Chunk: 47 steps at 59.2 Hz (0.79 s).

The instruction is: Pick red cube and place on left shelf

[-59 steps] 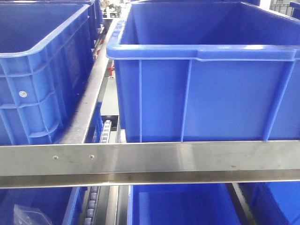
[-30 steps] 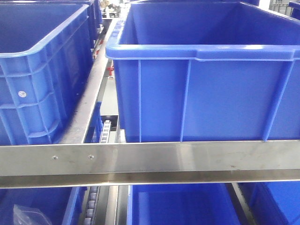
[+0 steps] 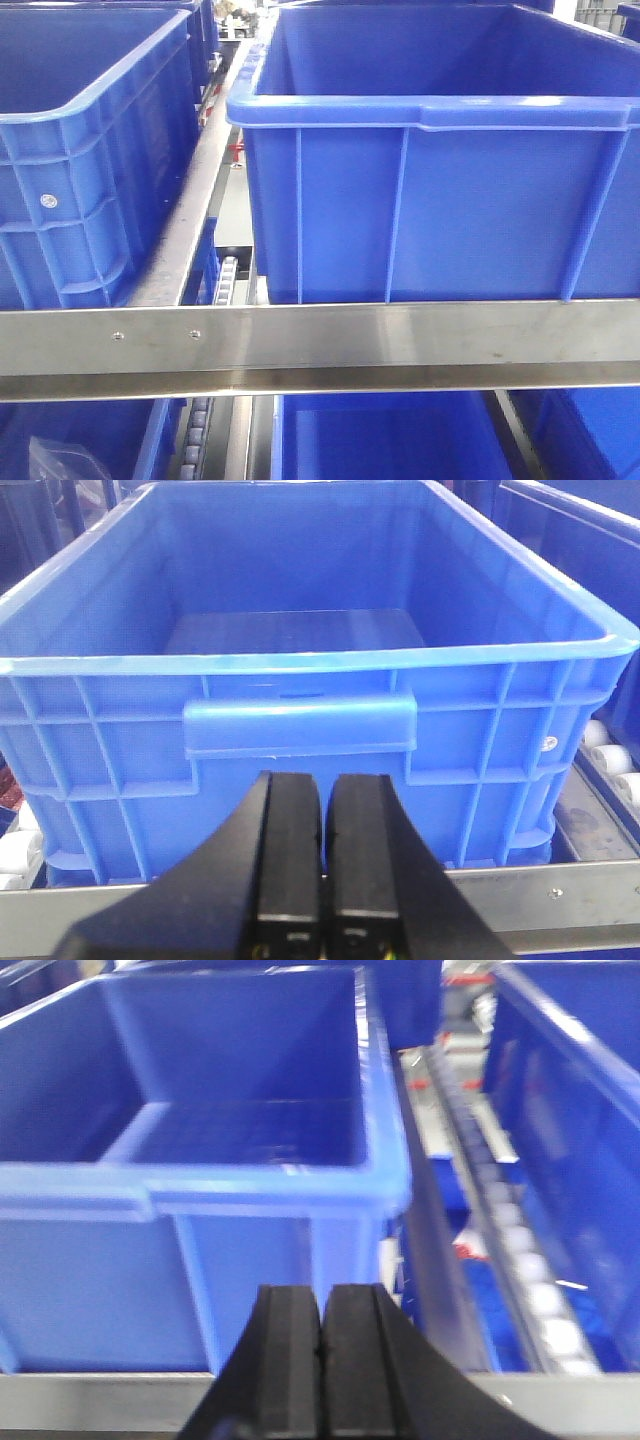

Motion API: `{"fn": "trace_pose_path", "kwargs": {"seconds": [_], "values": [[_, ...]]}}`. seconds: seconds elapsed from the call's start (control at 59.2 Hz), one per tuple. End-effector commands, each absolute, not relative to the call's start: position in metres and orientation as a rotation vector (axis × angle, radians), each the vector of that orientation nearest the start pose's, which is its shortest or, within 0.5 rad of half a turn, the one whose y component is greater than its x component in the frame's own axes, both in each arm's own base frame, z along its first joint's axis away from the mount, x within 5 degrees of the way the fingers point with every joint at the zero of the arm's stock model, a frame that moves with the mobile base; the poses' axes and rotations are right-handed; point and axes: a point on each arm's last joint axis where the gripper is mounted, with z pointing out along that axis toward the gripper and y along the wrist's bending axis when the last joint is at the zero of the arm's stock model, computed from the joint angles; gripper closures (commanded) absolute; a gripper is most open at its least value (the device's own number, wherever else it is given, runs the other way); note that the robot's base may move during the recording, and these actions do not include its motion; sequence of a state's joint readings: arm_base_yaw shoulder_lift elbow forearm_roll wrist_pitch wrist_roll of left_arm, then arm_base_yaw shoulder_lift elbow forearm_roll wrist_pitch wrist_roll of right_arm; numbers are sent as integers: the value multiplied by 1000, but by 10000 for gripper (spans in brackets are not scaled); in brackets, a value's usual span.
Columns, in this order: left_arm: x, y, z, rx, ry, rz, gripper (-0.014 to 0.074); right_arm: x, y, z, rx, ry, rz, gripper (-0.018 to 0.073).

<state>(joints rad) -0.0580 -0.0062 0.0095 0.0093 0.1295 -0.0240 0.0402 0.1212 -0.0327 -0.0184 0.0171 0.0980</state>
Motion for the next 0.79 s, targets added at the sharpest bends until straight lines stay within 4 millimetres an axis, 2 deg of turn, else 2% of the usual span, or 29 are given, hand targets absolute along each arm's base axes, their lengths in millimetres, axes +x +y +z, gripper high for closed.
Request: {"fn": "trace_pose_path", "kwargs": {"seconds": [0.0,0.135,0.777], "values": [[56,-3,200,33,1536,-64,495,61,2,222,28,1455,71,508],[56,-3,200,33,1536,-64,495,55,1,213,33,1446,66,508],[56,-3,200,33,1536,-64,495,54,1,212,32,1451,63,508]]}}
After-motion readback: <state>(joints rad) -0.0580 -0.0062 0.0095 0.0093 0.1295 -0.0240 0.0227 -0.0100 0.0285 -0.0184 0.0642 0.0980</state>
